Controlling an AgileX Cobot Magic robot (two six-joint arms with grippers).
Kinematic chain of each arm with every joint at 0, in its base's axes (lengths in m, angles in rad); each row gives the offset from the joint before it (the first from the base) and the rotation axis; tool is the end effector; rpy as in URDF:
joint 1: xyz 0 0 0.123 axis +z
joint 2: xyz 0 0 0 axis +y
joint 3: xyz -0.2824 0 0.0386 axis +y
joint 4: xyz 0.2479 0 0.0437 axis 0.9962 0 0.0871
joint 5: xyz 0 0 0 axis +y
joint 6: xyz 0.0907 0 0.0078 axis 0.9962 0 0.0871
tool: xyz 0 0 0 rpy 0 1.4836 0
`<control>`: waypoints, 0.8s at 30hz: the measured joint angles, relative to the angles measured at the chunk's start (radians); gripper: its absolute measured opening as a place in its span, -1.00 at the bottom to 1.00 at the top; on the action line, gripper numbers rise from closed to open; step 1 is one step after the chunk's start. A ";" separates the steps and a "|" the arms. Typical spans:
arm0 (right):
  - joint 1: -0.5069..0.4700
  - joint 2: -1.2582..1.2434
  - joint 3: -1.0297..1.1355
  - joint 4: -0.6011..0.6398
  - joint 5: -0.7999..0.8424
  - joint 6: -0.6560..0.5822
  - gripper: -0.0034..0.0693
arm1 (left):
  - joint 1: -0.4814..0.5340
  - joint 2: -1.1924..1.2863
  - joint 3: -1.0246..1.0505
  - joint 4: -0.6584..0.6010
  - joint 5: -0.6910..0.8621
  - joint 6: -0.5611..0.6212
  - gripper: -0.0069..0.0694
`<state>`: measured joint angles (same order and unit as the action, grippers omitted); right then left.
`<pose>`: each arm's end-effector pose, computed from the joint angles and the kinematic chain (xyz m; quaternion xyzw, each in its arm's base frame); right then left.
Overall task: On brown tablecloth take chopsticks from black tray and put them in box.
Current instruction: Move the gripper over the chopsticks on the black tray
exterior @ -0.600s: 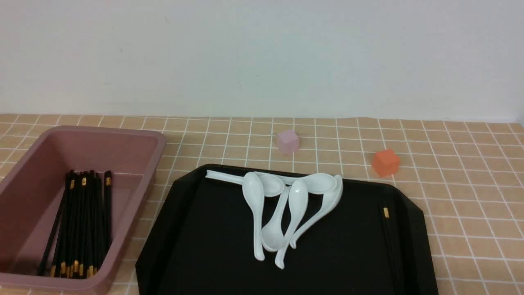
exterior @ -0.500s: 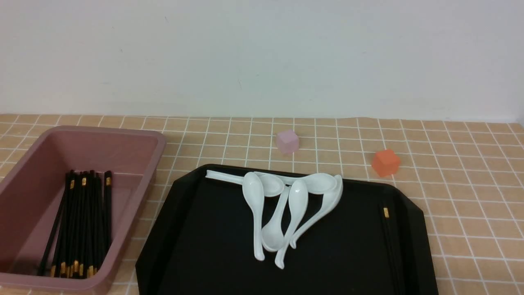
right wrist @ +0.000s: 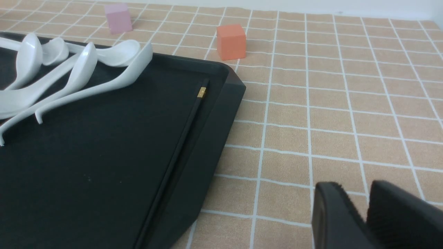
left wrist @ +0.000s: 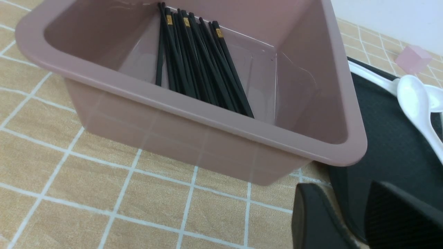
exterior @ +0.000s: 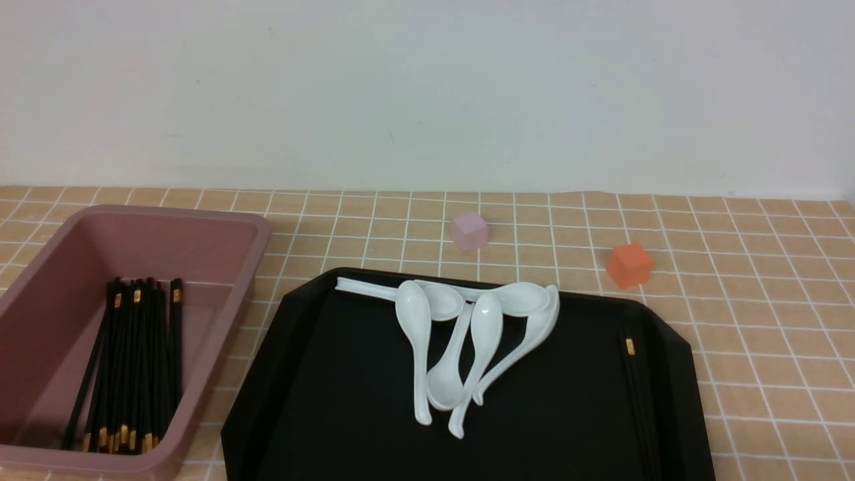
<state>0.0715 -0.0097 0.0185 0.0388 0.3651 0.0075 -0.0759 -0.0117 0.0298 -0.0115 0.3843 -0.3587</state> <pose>0.0526 0.0050 0.1745 -0.0153 0.8006 0.0400 0.5976 0.0521 -0.0044 0.1692 -0.1171 0.8008 -0.1314 0.5725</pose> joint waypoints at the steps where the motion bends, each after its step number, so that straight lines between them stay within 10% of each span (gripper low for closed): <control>1: 0.000 0.000 0.000 0.000 0.000 0.000 -0.40 | 0.000 0.000 0.000 0.000 0.000 0.000 -0.19; 24: 0.000 0.000 0.004 0.012 -0.043 0.045 -0.32 | 0.000 0.000 0.000 0.000 0.000 0.000 -0.19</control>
<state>0.0715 -0.0097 0.0227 0.0509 0.3224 0.0524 -0.0759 -0.0117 0.0298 -0.0115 0.3843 -0.3587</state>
